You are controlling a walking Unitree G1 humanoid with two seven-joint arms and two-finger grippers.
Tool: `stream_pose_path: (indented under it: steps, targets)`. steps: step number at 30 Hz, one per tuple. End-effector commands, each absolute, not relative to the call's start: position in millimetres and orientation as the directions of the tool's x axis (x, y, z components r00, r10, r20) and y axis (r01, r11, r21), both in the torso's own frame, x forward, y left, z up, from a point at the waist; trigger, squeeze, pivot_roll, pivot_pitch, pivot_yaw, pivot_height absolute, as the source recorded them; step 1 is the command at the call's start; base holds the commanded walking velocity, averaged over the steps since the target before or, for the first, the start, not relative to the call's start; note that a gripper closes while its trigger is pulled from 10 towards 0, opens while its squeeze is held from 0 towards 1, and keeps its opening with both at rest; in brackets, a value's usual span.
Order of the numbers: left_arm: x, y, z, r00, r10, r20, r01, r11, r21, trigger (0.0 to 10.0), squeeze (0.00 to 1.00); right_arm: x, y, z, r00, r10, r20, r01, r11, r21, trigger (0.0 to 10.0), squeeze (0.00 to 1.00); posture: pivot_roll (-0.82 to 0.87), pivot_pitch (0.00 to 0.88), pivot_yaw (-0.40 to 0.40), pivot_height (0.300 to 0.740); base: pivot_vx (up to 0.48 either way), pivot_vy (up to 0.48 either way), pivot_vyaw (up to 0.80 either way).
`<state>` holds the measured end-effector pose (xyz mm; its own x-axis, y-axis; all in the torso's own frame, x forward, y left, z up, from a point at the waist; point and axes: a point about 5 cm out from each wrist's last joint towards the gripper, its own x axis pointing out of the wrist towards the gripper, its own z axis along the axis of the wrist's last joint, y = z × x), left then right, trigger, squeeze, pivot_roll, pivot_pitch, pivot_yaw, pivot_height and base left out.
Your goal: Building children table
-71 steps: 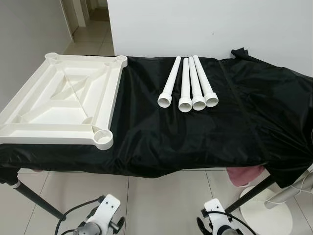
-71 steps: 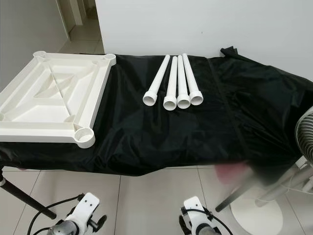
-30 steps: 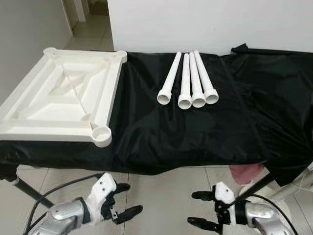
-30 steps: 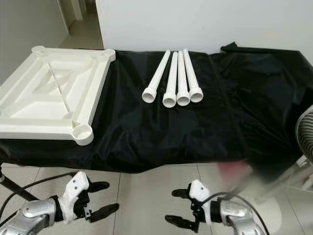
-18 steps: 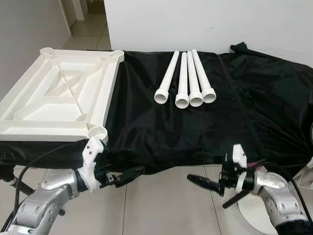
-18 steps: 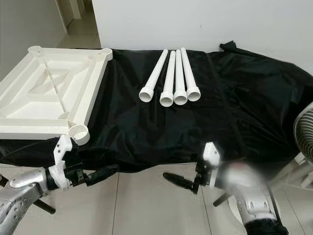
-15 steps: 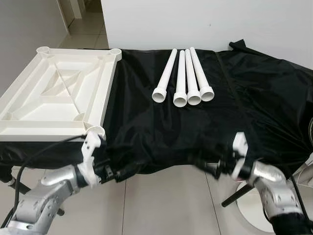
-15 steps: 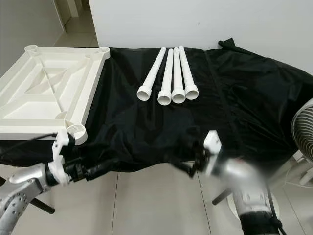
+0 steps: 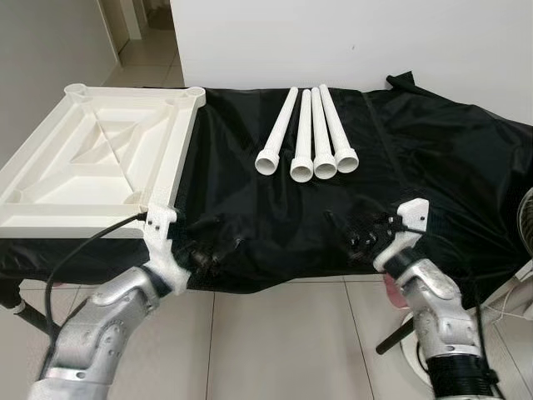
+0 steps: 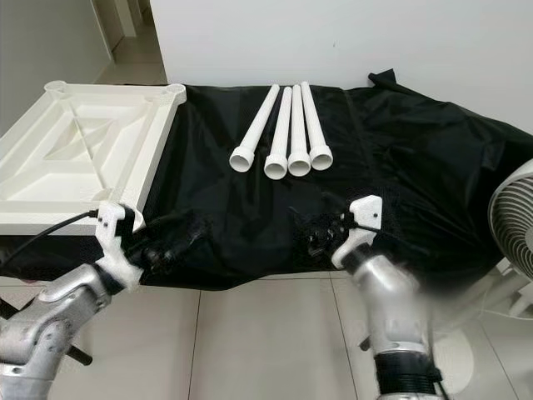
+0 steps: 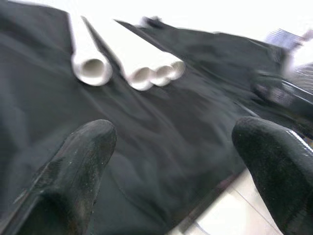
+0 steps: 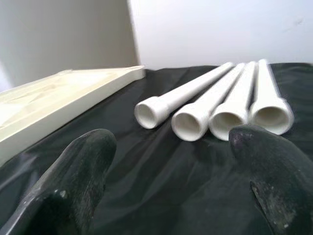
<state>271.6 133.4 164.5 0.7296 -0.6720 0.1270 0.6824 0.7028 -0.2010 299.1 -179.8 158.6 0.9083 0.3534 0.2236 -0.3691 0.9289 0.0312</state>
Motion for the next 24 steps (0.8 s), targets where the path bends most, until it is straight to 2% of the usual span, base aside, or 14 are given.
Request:
stream_pose_path:
  steps: [1, 7, 8, 12, 20, 24]
  targets:
    - [276, 136, 163, 0.780, -0.617, 0.106, 0.626, 0.761, -0.170, 10.0, 0.00, 300, -183, 158, 0.934, 0.291, 0.207, -0.306, 0.951, 0.043, 10.0, 0.00, -0.01, 0.000, 0.029, 0.740, 0.000, 0.000, 0.00]
    - [286, 137, 163, 0.832, -0.541, 0.119, 0.554, 0.822, -0.133, 10.0, 0.00, 307, -178, 155, 0.957, 0.214, 0.197, -0.226, 0.974, 0.038, 10.0, 0.00, 0.00, 0.000, 0.027, 0.740, 0.000, 0.000, 0.00]
    - [287, 137, 167, 0.860, -0.489, 0.142, 0.508, 0.844, -0.172, 10.0, 0.00, 307, -175, 152, 0.964, 0.189, 0.185, -0.200, 0.979, 0.040, 10.0, 0.00, 0.00, 0.000, 0.032, 0.740, 0.000, 0.000, 0.00]
    - [289, 135, 169, 0.899, -0.411, 0.149, 0.433, 0.884, -0.176, 10.0, 0.00, 306, -169, 151, 0.970, 0.160, 0.183, -0.171, 0.984, 0.046, 10.0, 0.00, 0.00, 0.000, 0.027, 0.740, 0.000, 0.000, 0.00]
    - [301, 127, 171, 0.943, -0.295, 0.155, 0.320, 0.932, -0.170, 10.0, 0.00, 304, -158, 154, 0.973, 0.115, 0.199, -0.124, 0.992, 0.037, 10.0, 0.00, -0.01, 0.000, 0.022, 0.740, 0.000, 0.000, 0.00]
    - [309, 125, 170, 0.955, -0.244, 0.171, 0.257, 0.965, -0.057, 10.0, 0.00, 306, -162, 158, 0.973, 0.049, 0.226, -0.056, 0.998, 0.024, 10.0, 0.00, 0.00, 0.004, 0.001, 0.740, 0.000, 0.000, 0.00]
